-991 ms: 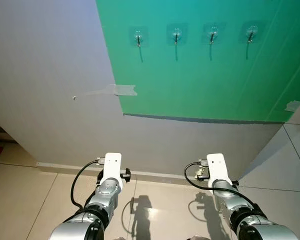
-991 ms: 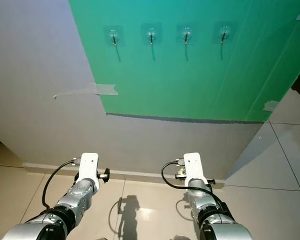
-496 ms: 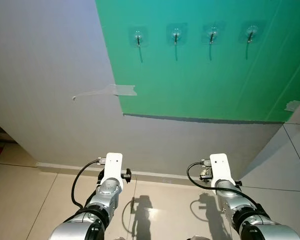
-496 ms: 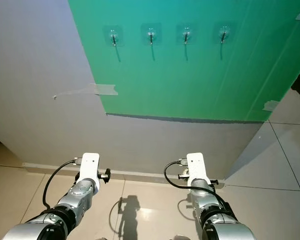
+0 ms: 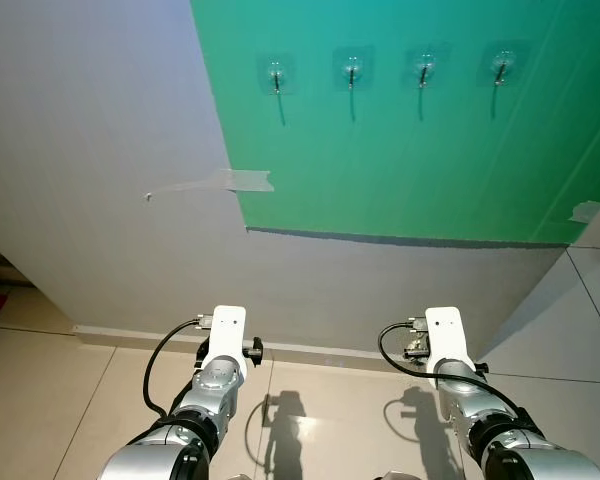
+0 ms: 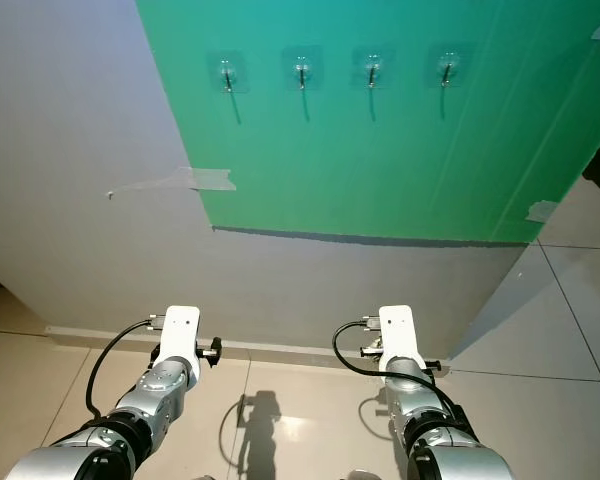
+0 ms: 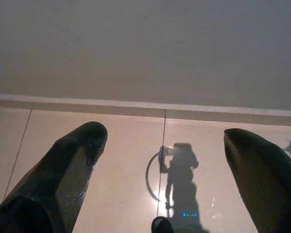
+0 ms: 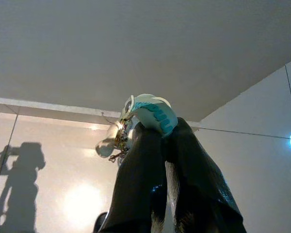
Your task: Hang keys on a hook
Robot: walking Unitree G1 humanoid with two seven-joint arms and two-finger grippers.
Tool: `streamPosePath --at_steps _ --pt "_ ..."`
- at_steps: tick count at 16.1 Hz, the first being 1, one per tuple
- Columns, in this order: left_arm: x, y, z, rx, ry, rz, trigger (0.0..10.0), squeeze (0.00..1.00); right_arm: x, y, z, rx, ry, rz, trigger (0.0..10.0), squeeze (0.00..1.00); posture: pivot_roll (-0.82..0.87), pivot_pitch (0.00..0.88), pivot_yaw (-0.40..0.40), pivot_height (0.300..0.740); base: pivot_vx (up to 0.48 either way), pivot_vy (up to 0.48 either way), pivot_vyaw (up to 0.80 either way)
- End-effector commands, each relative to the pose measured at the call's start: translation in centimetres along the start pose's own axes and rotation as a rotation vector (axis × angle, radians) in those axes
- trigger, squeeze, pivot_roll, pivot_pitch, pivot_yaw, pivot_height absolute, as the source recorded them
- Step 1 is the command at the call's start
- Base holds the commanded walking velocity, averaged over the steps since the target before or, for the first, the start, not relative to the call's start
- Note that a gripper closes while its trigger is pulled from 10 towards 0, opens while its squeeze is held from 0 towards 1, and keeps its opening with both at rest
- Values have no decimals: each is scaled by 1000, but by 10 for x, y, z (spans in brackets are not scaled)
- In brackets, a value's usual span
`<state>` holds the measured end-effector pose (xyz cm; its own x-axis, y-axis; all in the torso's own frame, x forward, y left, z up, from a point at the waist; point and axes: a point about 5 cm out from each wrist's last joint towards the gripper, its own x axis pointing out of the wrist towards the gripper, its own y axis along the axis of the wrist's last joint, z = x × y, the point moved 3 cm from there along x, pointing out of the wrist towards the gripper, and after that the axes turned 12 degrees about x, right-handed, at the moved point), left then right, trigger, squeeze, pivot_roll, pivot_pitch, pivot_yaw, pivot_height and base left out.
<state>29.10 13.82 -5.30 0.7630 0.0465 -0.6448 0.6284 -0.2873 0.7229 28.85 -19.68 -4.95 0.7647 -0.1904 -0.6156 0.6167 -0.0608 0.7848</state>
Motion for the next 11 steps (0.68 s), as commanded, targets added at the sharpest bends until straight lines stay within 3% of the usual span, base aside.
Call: streamPosePath --at_steps 1,11 --pt "0 -2 -2 13 -5 -12 10000 0 0 -4 2 -2 -1 -21 10000 0 -177 0 87 740 0 0 0" --pt "1 1 -2 19 -9 -5 10000 0 3 13 1 55 -3 27 10000 0 -192 0 101 740 0 0 0"
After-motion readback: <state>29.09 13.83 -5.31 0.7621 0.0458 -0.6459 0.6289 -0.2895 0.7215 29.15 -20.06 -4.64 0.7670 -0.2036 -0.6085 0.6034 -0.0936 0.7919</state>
